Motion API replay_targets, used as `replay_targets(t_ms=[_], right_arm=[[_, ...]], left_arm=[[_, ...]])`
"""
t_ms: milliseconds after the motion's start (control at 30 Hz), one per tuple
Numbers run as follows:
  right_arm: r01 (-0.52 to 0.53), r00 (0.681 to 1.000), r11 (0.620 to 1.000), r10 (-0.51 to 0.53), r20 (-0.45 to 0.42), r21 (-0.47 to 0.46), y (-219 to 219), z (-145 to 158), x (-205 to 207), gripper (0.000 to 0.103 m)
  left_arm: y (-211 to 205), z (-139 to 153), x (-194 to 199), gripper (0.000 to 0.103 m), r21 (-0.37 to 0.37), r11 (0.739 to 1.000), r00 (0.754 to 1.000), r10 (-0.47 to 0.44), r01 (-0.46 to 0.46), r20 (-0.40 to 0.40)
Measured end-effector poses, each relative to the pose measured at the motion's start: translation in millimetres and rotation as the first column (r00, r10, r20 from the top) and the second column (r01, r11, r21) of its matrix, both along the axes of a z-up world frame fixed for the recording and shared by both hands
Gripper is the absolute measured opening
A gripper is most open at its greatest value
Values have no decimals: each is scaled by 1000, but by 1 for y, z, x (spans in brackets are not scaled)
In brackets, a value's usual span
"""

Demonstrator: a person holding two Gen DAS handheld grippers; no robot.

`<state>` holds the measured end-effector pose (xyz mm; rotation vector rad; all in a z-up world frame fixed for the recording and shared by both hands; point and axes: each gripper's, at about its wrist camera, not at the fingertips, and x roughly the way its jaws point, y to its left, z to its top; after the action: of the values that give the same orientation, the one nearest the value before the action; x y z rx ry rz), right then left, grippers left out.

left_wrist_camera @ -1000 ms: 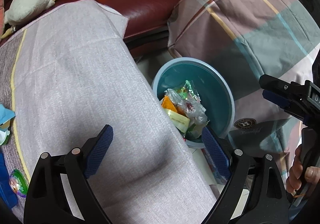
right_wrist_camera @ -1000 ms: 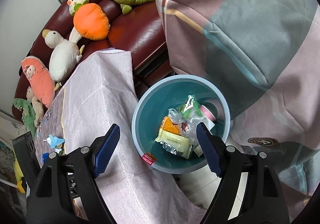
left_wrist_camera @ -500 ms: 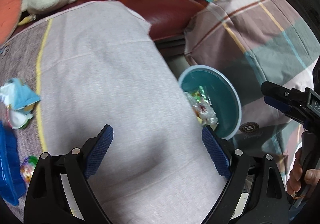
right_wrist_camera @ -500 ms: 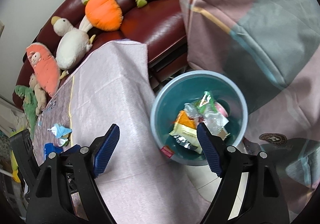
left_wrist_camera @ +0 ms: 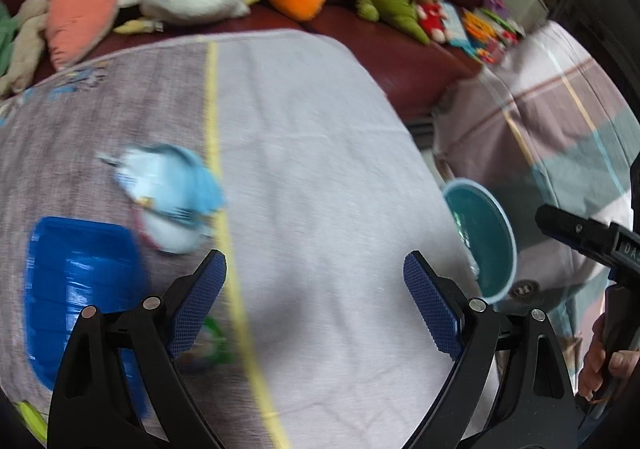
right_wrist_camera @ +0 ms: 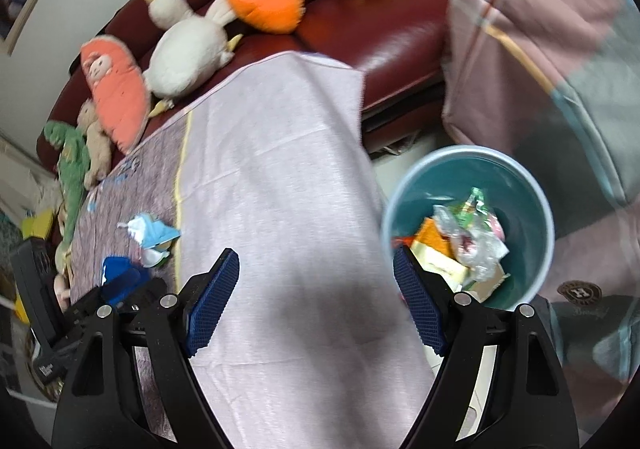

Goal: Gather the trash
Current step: 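Grasp the rim of the blue plastic tray with the left tool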

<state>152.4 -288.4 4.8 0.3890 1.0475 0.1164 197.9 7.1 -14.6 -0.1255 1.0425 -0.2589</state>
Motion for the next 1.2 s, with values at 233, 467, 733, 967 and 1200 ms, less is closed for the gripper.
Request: replay_targets(t_ms=[233,467,733,967,1200], right_arm=[[-101,995,995,101,-4,-25,60,8,21,76],[-189,982,981,189,-19,-39,119,6,43,76],[-295,955,954,293,-36,-58,185,-3,68,76],[-359,932,932,355,-66,-57,223,-19,87,76],[-364,929,930,357,-100,-54,231,-35,95,76]], left_arm=[[67,7,5,91,-14,996,996,90,-90,12],[117,5,6,91,-41,988,989,148,-148,0],[159,2,4,91,-35,983,983,183,-183,4],[199,-16,-8,91,39,977,978,209,-209,-6],[211,-48,-11,62,86,978,977,196,-189,-81]])
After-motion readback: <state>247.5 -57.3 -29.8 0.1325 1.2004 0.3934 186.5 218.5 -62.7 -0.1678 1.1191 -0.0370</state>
